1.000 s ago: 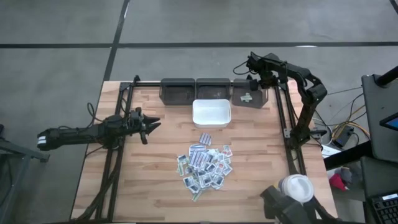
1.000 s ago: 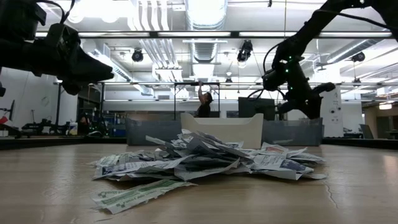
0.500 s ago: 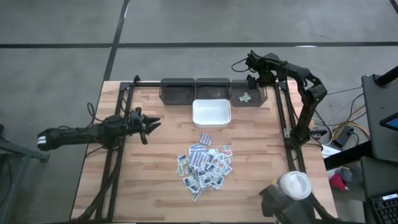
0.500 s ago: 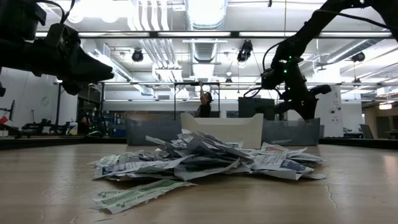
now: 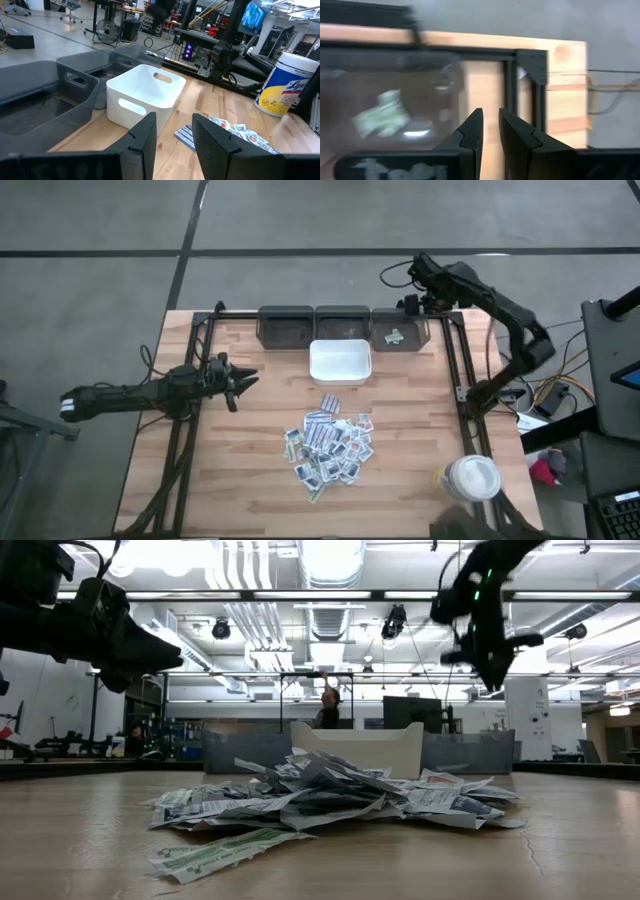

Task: Pick & Place First Aid Supplies
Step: Put the green bandage pack into the right gray bin

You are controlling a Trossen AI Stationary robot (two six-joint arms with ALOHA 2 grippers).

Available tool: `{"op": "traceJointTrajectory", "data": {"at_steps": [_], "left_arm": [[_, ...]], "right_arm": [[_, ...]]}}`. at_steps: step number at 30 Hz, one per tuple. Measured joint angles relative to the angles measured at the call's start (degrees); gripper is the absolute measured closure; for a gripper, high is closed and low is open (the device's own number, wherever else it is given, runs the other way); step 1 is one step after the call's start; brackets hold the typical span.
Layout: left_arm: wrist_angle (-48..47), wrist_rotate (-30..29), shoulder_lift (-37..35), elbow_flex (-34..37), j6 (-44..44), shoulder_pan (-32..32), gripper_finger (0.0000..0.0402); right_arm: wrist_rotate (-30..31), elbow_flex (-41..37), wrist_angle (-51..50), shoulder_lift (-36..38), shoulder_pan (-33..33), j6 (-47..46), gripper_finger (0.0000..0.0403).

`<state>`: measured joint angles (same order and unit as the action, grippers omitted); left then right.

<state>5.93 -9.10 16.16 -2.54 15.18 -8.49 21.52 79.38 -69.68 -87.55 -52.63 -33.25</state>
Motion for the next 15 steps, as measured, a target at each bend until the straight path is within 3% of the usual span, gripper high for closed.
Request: {"op": "traceJointTrajectory", "data": {"at_steps": [6, 15], "left_arm": [[0.00, 0.00, 0.00, 0.01, 0.00, 0.00, 0.0282], [-0.02, 0.00, 0.00, 0.01, 0.00, 0.01, 0.0282]], "right_arm": [[-6.37, -0.43, -0.81, 12.13, 10.84, -2.17, 0.0344], [-6.66, -0.48, 0.24, 21.70, 30.36, -3.24, 0.0344]]}}
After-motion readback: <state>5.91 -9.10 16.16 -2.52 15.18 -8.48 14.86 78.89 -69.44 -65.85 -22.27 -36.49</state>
